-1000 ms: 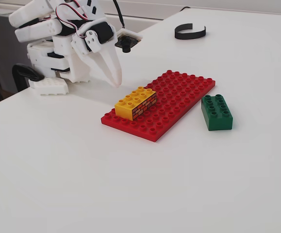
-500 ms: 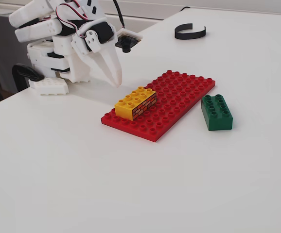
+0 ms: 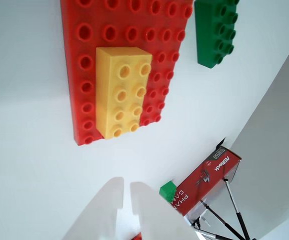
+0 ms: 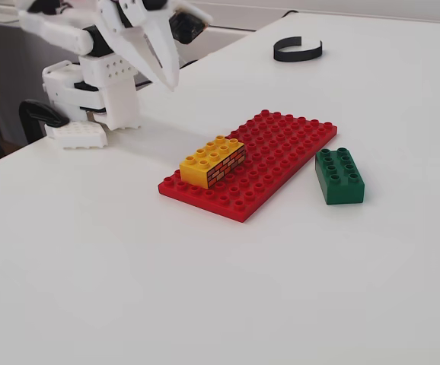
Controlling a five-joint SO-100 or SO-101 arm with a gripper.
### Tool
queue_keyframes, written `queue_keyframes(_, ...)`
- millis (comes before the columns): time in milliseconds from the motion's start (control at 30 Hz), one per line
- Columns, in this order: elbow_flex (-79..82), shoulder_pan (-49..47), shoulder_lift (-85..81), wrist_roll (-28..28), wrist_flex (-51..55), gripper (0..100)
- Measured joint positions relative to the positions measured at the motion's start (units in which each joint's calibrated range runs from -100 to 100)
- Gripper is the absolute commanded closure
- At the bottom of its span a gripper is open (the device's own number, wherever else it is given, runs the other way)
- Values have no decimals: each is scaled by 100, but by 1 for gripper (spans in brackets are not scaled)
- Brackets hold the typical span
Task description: Grab the loose lego brick and stack it on top of the fixed one.
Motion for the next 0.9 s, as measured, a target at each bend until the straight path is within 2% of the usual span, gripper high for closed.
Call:
queue_keyframes(333,-5223,-274,5826,88,1373,99)
queue_keyframes(500,-7555,-727,7788,239,2064,99)
queue_keyframes(700,-9671,-868,9631,478,2271,98)
queue_keyframes(900,-10698,-927,10964,639,2288,82)
